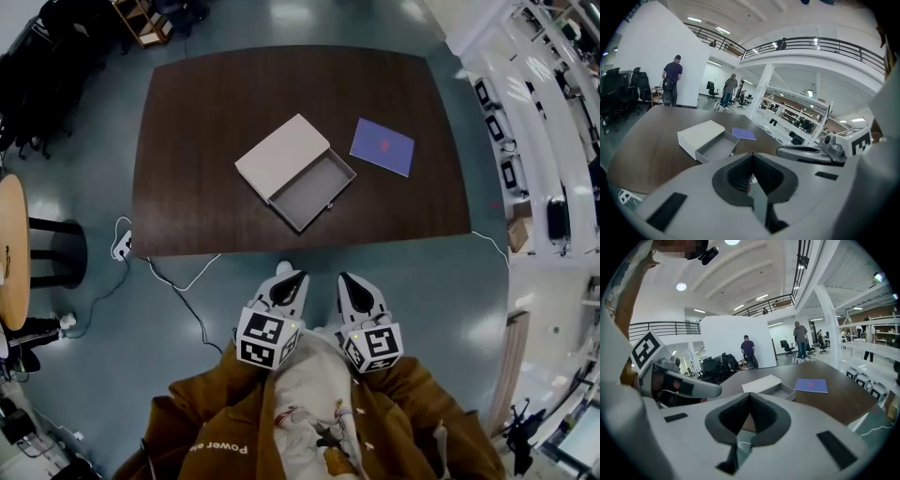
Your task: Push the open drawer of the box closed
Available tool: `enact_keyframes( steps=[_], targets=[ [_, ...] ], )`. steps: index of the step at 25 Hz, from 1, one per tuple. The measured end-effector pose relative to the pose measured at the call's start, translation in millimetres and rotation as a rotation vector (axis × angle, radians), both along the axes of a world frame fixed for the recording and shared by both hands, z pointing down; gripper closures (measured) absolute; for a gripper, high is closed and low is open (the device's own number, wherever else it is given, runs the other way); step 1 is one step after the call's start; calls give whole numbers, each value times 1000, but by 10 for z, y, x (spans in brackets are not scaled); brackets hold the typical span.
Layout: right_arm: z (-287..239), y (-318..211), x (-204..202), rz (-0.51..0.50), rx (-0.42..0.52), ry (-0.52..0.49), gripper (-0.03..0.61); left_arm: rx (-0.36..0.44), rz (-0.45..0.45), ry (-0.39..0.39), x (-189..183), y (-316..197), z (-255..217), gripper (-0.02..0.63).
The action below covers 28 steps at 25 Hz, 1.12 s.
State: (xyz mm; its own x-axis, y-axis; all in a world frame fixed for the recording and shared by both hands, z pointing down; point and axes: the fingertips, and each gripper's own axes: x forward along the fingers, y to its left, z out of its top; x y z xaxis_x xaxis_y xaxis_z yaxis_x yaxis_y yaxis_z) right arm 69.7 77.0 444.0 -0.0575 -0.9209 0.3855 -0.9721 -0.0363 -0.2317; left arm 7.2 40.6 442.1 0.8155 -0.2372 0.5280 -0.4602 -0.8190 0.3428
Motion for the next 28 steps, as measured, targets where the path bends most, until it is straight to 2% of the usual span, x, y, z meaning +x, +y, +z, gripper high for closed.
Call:
enact_keyframes(
  steps=[7,13,21,28],
  targets=[
    [30,-638,44,-5,-16,25,572,-13,7,8,25,-637,-14,609],
    [50,-856,144,-23,-28,33,572,-29,10,-5,157,-797,65,609],
    [184,-1108,293,-120,-70,36,572,-16,-48,-39,369,-1034,212,609],
    [317,-1230,417,-162,-93,16,571,-30,-84,-73,457,-1109,345,609]
  ],
)
